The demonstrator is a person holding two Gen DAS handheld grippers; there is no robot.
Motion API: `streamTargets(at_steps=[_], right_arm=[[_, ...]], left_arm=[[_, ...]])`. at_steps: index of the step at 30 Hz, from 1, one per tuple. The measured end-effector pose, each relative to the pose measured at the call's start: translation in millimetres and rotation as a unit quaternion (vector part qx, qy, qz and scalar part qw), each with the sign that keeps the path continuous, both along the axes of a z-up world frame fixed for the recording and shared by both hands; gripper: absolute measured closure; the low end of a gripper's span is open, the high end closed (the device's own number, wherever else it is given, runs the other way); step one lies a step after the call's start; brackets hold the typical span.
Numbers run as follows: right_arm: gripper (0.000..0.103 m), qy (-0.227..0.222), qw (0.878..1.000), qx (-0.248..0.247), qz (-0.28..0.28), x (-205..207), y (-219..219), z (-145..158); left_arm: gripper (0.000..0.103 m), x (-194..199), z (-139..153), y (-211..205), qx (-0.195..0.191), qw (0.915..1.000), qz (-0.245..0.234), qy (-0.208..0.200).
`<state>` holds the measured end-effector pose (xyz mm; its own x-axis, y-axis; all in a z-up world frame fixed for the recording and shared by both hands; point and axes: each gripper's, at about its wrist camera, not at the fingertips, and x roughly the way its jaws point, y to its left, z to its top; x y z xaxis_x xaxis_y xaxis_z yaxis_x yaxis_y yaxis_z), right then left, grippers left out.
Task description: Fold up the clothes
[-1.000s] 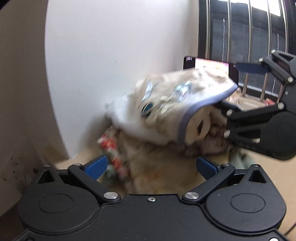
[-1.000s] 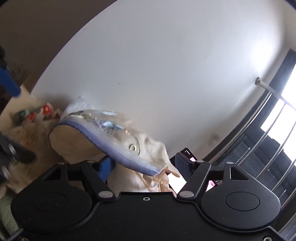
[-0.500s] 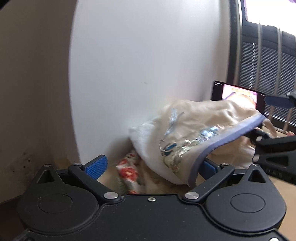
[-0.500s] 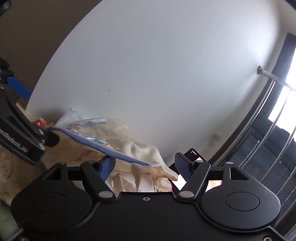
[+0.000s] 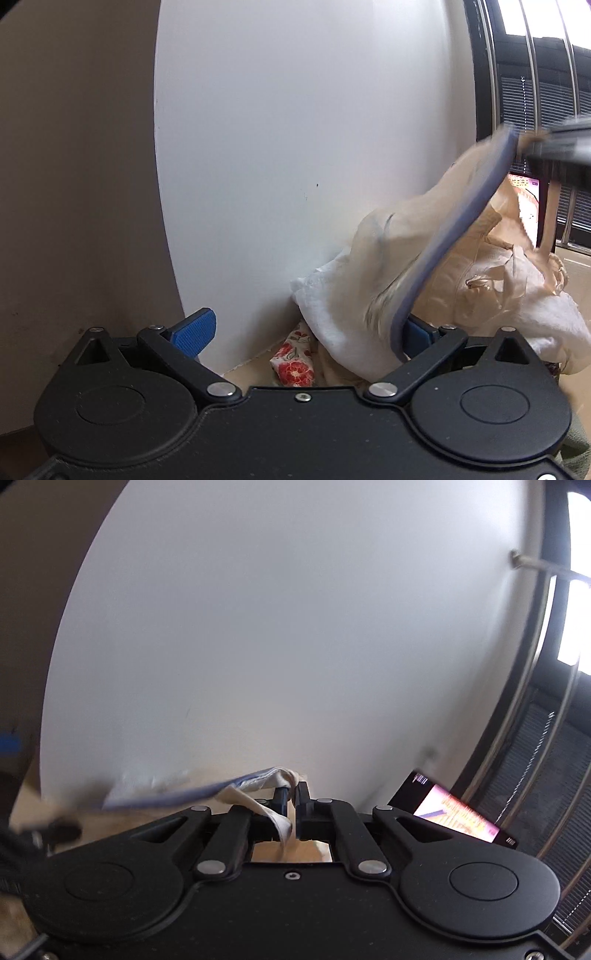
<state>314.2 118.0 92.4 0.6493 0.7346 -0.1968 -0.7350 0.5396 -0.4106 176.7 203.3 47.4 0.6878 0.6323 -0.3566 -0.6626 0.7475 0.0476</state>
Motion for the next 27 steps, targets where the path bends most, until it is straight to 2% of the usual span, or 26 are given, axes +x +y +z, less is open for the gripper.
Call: streamTargets(at_steps=[6,9,13,16,18,20,23,24,27], right_arm=[[0.101,-0.047,0.996,0.074,-0.031,-18,-26,37],[0.101,-0.067,0.99,0.112,-0.057,-24,-46,60],[0.101,-0.101,0.979,0.147,-0.098,-36,-73,88],[0.101,-0.132,0.968,0.174,-0.127,-55,-99,111],[0.101,-0.154,0.959,0.189,-0.145,-69,-118,128],[0.101,-0.18,0.949,0.198,-0.165,-85,-141,143],[0.101,-0.199,0.938,0.211,-0.192,-112,-177,166],[0.101,-0.2,0.936,0.212,-0.197,-122,-190,172],[0.101,-0.199,0.935,0.207,-0.207,-154,-225,182]], left_arm=[[0.008,-7,27,-19,0.048,0.9983,-0.007,-0.033],[0.014,-12,52,-28,0.072,0.9954,-0.018,-0.061],[0.014,-13,89,-46,0.124,0.988,-0.03,-0.087],[0.033,-11,121,-62,0.16,0.9798,-0.054,-0.108],[0.056,-13,149,-71,0.163,0.9746,-0.084,-0.129],[0.07,-17,176,-79,0.161,0.9697,-0.103,-0.151],[0.075,-32,217,-95,0.176,0.9583,-0.123,-0.189],[0.08,-38,225,-101,0.181,0.9543,-0.135,-0.196],[0.083,-61,240,-121,0.193,0.9404,-0.184,-0.211]])
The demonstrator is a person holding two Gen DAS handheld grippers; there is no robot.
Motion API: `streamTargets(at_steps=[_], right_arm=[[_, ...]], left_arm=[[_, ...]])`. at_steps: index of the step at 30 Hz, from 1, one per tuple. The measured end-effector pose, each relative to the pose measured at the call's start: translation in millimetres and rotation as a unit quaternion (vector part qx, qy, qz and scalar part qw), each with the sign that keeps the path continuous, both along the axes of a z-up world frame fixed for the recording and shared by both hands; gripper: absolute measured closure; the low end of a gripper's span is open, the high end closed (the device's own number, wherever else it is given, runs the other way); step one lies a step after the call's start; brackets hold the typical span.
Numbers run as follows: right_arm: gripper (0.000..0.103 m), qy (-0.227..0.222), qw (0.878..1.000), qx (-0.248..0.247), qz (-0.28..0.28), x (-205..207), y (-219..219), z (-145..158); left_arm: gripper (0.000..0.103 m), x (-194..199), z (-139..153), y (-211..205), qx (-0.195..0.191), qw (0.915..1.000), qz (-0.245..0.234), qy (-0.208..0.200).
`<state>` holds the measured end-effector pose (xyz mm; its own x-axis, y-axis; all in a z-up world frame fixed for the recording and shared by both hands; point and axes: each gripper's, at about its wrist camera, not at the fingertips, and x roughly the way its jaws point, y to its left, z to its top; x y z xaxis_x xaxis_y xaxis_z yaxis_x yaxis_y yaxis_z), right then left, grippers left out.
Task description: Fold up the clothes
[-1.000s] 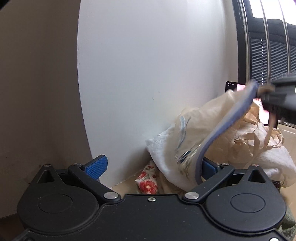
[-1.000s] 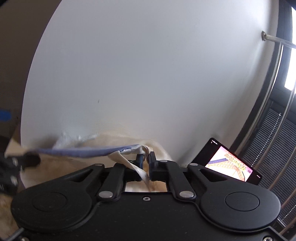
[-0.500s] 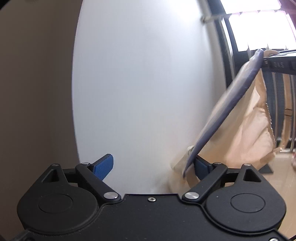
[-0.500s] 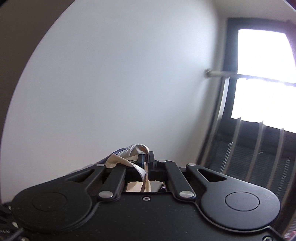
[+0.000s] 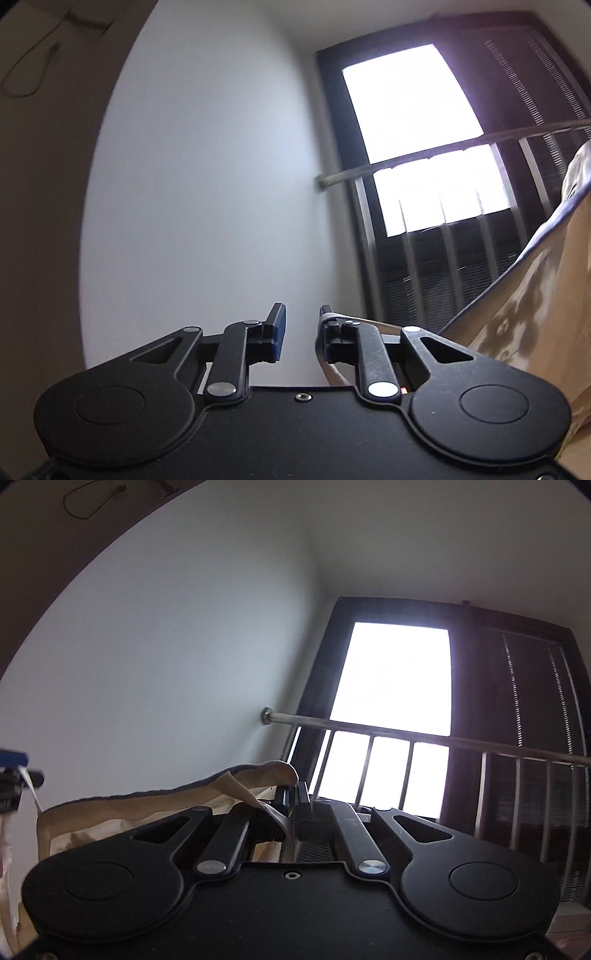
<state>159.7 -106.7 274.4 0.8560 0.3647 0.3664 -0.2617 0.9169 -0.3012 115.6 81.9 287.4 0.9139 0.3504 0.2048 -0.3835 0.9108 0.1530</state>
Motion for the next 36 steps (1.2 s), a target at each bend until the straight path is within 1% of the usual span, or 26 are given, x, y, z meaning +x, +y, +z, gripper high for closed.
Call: streamTargets(at_steps=[4,6,9,12,14,16,17,19,20,21,22,23,24,25,26,27,28,29,30,31,32,33,34,36], right_arm=[[0.101,0.03,0.999,-0.012,0.007,-46,-34,0],[0.101,0.054,0.998,-0.016,0.011,-57,-45,1],[0.101,0.093,0.995,-0.02,0.007,-65,-61,-1],[0.1,0.133,0.991,-0.016,-0.01,-56,-81,-1],[0.1,0.166,0.986,-0.008,-0.028,-34,-97,-2],[0.1,0.216,0.975,0.003,-0.042,8,-107,-11],[0.099,0.242,0.969,0.009,-0.049,30,-112,-16],[0.096,0.308,0.949,0.021,-0.066,89,-118,-35],[0.096,0.343,0.936,0.033,-0.074,119,-121,-49],[0.09,0.377,0.921,0.045,-0.085,150,-125,-66],[0.083,0.414,0.903,0.055,-0.1,183,-129,-87],[0.067,0.447,0.884,0.072,-0.115,209,-134,-110],[0.041,0.477,0.864,0.092,-0.13,233,-140,-134],[0.029,0.51,0.842,0.109,-0.14,252,-146,-159],[0.015,0.543,0.817,0.124,-0.147,269,-153,-184],[0.014,0.564,0.801,0.134,-0.147,280,-159,-203],[0.014,0.58,0.789,0.144,-0.144,289,-164,-220],[0.013,0.587,0.784,0.149,-0.136,295,-168,-230],[0.011,0.59,0.783,0.153,-0.125,300,-172,-236],[0.009,0.594,0.781,0.156,-0.116,302,-176,-242],[0.006,0.598,0.779,0.158,-0.107,304,-181,-248],[0.006,0.602,0.776,0.161,-0.097,305,-185,-253],[0.006,0.604,0.775,0.166,-0.089,307,-190,-256],[0.006,0.599,0.777,0.178,-0.078,303,-198,-256]], left_arm=[[0.083,-20,-13,-35,0.026,0.9975,-0.063,0.016],[0.083,-21,-24,-45,0.027,0.9958,-0.083,0.028],[0.083,-12,-26,-44,0.013,0.9937,-0.103,0.041],[0.083,10,-18,-30,-0.007,0.9912,-0.12,0.055],[0.083,32,-13,-31,-0.01,0.9893,-0.127,0.071],[0.083,71,-13,-42,-0.01,0.9857,-0.133,0.103],[0.083,92,-19,-51,-0.008,0.9835,-0.133,0.122],[0.083,150,-38,-77,0.002,0.9789,-0.124,0.163],[0.083,178,-47,-84,0.009,0.9746,-0.115,0.192],[0.082,207,-63,-89,0.01,0.968,-0.109,0.226],[0.077,237,-79,-95,0.01,0.9602,-0.103,0.259],[0.061,268,-97,-97,0.0,0.95,-0.095,0.297],[0.041,297,-120,-97,-0.017,0.9357,-0.092,0.34],[0.034,319,-145,-93,-0.04,0.9182,-0.094,0.383],[0.033,340,-170,-89,-0.064,0.8982,-0.097,0.424],[0.033,349,-188,-83,-0.087,0.886,-0.1,0.444],[0.033,359,-207,-76,-0.11,0.8727,-0.103,0.464],[0.032,369,-226,-70,-0.133,0.8586,-0.107,0.484],[0.03,373,-240,-63,-0.15,0.8495,-0.122,0.491],[0.027,377,-248,-59,-0.161,0.8439,-0.131,0.495],[0.018,377,-257,-54,-0.167,0.8407,-0.134,0.497],[0.009,377,-265,-49,-0.168,0.8387,-0.138,0.499],[0.008,378,-272,-45,-0.169,0.8367,-0.141,0.501],[0.008,377,-279,-39,-0.164,0.8319,-0.15,0.508]])
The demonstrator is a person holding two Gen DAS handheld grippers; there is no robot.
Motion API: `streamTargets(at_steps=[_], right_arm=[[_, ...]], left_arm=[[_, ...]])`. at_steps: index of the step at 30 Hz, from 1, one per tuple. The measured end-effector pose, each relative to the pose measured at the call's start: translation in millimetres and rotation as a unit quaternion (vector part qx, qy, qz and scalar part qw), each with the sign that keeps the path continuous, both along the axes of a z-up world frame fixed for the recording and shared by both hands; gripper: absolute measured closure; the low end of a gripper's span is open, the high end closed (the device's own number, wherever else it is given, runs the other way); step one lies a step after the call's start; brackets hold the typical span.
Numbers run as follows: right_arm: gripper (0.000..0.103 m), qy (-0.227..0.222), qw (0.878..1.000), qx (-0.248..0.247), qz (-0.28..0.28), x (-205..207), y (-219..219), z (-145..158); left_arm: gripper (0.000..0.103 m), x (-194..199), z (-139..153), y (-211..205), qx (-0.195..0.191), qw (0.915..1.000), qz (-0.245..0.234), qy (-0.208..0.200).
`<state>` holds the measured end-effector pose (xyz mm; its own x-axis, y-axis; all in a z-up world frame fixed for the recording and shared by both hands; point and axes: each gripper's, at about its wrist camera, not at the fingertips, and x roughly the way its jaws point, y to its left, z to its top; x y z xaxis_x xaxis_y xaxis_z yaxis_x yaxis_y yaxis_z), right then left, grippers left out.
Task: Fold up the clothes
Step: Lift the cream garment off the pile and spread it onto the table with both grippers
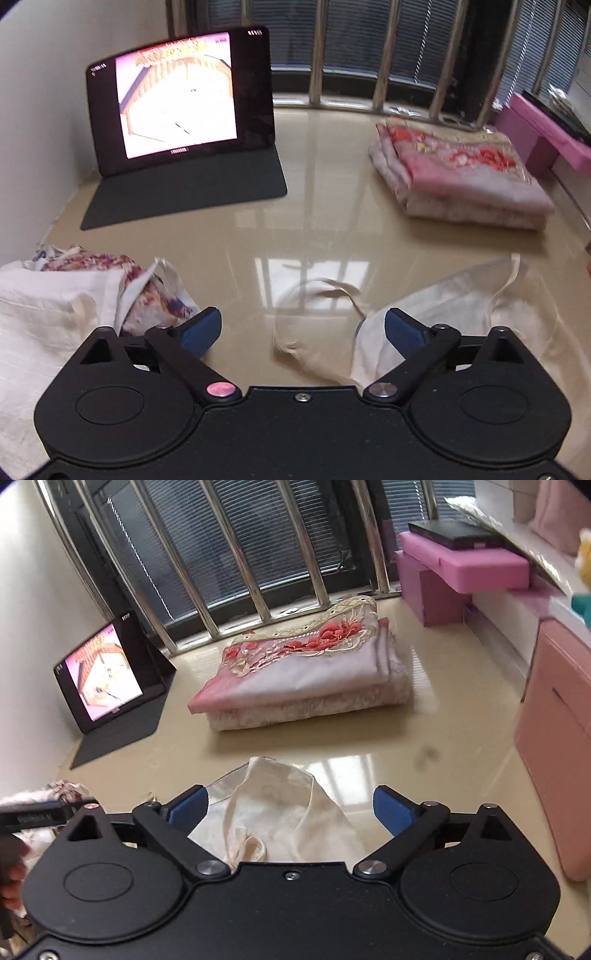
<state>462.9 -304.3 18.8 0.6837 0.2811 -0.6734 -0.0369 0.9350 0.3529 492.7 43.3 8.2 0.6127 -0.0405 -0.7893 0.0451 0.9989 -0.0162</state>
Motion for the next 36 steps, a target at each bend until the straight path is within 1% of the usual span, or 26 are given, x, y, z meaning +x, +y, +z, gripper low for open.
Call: streamTargets(at_steps=[3,5,8,10,11,13,15,17,19,20,21,24,26,28,29,31,34,35,36], right_arm=[[0.006,-0.011,1.0,-0.01,0.027,-12,0,3],[0.006,-0.021,0.997,-0.032,0.061,-30,7,3],[0.006,-0.039,0.99,-0.069,0.113,-70,17,5],[0.006,-0.05,0.985,-0.098,0.136,-100,22,4],[0.006,-0.056,0.982,-0.112,0.143,-116,23,4],[0.006,-0.065,0.977,-0.135,0.155,-149,23,3],[0.006,-0.074,0.97,-0.158,0.167,-183,21,1],[0.006,-0.083,0.962,-0.193,0.174,-216,21,-4],[0.006,-0.089,0.953,-0.227,0.178,-248,20,-8],[0.006,-0.093,0.95,-0.238,0.178,-262,19,-10],[0.006,-0.096,0.95,-0.243,0.173,-276,17,-11],[0.006,-0.107,0.952,-0.243,0.15,-309,7,-9],[0.006,-0.126,0.953,-0.248,0.118,-331,0,-4],[0.006,-0.152,0.952,-0.249,0.09,-351,-7,6],[0.005,-0.16,0.952,-0.249,0.081,-358,-10,10],[0.005,-0.169,0.951,-0.25,0.07,-369,-14,15],[0.005,-0.164,0.953,-0.247,0.068,-377,-16,10],[0.005,-0.162,0.953,-0.244,0.072,-378,-15,6],[0.005,-0.16,0.954,-0.241,0.078,-379,-13,2]], left_arm=[[0.008,-17,4,0,0.003,0.9997,-0.025,-0.004],[0.008,-41,10,-3,0.019,0.9985,-0.048,-0.019],[0.008,-96,16,-10,0.049,0.9926,-0.094,-0.059],[0.007,-135,18,-15,0.07,0.9863,-0.124,-0.084],[0.007,-157,17,-16,0.074,0.9832,-0.138,-0.094],[0.004,-199,13,-18,0.076,0.9771,-0.167,-0.108],[0.003,-238,8,-20,0.067,0.9725,-0.191,-0.115],[0.003,-274,4,-21,0.054,0.9673,-0.217,-0.12],[0.002,-306,1,-27,0.05,0.9611,-0.241,-0.126],[0.002,-320,-1,-32,0.052,0.9573,-0.252,-0.131],[0.001,-333,-2,-37,0.056,0.9531,-0.265,-0.136],[0.001,-365,-9,-56,0.069,0.9395,-0.295,-0.159],[0.001,-383,-15,-69,0.074,0.9315,-0.308,-0.18],[0.001,-398,-25,-83,0.077,0.9219,-0.332,-0.185],[0.001,-404,-30,-90,0.09,0.9161,-0.341,-0.191],[0.001,-416,-45,-105,0.138,0.9004,-0.357,-0.208],[0.001,-427,-70,-124,0.215,0.876,-0.368,-0.226],[0.003,-428,-79,-129,0.24,0.8692,-0.365,-0.231],[0.01,-428,-86,-132,0.259,0.8641,-0.362,-0.234]])
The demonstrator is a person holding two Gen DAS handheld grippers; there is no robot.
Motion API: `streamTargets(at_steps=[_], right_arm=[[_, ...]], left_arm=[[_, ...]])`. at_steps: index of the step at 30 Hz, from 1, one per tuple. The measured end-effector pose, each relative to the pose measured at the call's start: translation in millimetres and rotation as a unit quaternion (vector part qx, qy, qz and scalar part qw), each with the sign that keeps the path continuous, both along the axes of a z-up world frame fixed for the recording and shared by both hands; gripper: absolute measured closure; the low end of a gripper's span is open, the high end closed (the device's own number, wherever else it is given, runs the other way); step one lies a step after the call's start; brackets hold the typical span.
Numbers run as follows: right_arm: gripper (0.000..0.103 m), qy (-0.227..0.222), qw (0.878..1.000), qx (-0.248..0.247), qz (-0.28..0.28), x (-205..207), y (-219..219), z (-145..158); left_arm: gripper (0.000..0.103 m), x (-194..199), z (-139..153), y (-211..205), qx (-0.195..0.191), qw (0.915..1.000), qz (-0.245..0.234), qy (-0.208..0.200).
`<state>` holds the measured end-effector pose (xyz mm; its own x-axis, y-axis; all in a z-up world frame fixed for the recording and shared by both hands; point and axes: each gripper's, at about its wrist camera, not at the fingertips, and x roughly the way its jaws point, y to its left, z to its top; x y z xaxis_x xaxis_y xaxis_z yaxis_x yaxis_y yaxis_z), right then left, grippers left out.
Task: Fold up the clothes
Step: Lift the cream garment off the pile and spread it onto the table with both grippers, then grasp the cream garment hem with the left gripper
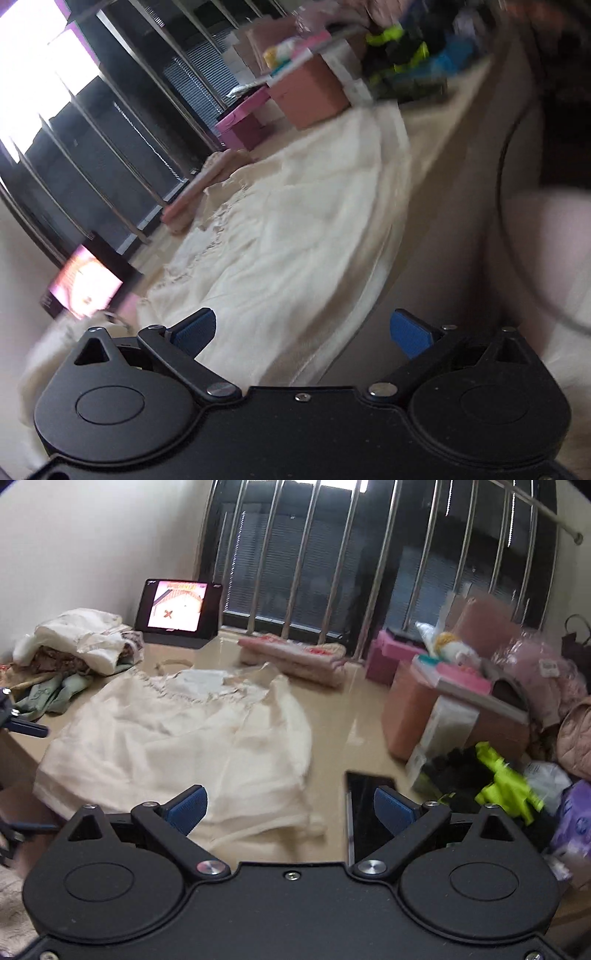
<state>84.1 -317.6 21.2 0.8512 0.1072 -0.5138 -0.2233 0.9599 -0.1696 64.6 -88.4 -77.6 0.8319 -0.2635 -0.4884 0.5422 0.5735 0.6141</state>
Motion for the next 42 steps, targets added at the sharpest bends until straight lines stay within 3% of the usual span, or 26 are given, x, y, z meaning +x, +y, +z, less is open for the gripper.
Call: streamTargets(at_steps=[1,3,5,8,12,15,20,26,28,30,32,34,37,38,40,41,42], right_arm=[[0.005,0.003,1.0,-0.001,0.007,-1,4,-4],[0.005,0.008,1.0,-0.01,0.027,-2,14,-13],[0.005,0.013,0.998,-0.024,0.053,-1,28,-22],[0.005,0.022,0.995,-0.046,0.09,2,50,-35],[0.005,0.024,0.988,-0.072,0.131,8,78,-50],[0.005,0.009,0.988,-0.078,0.132,14,91,-55],[0.008,-0.006,0.989,-0.087,0.117,26,100,-54],[0.011,-0.001,0.99,-0.119,0.079,36,89,-59],[0.011,0.003,0.992,-0.108,0.066,38,77,-57],[0.011,0.009,0.993,-0.103,0.055,40,68,-57],[0.011,0.013,0.993,-0.104,0.055,40,65,-57],[0.011,0.013,0.991,-0.103,0.079,37,70,-58],[0.011,0.007,0.985,-0.111,0.135,31,87,-61],[0.011,0.004,0.982,-0.12,0.148,29,94,-62],[0.011,-0.001,0.977,-0.136,0.166,28,107,-65],[0.011,-0.003,0.975,-0.139,0.171,29,113,-66],[0.011,-0.003,0.975,-0.137,0.174,30,116,-66]], left_arm=[[0.017,0,-7,-3,0.016,0.9998,0.004,-0.011],[0.048,3,-9,-3,0.017,0.9996,0.019,-0.011],[0.069,11,1,3,-0.019,0.9993,0.029,0.015],[0.088,22,16,12,-0.063,0.9961,0.048,0.039],[0.095,37,35,20,-0.098,0.9911,0.078,0.047],[0.095,50,51,29,-0.147,0.9822,0.088,0.076],[0.095,68,75,48,-0.229,0.9572,0.118,0.133],[0.094,81,86,78,-0.295,0.9277,0.137,0.184],[0.094,84,87,85,-0.299,0.9251,0.143,0.186],[0.094,86,86,84,-0.283,0.9315,0.155,0.168],[0.094,90,85,85,-0.281,0.9315,0.159,0.168],[0.094,92,84,85,-0.284,0.9299,0.159,0.172],[0.093,90,80,80,-0.268,0.9343,0.149,0.182],[0.088,88,78,78,-0.258,0.9371,0.141,0.188],[0.062,79,74,76,-0.236,0.946,0.127,0.183],[0.04,75,72,74,-0.225,0.9502,0.119,0.18],[0.029,68,71,73,-0.211,0.9567,0.113,0.166]])
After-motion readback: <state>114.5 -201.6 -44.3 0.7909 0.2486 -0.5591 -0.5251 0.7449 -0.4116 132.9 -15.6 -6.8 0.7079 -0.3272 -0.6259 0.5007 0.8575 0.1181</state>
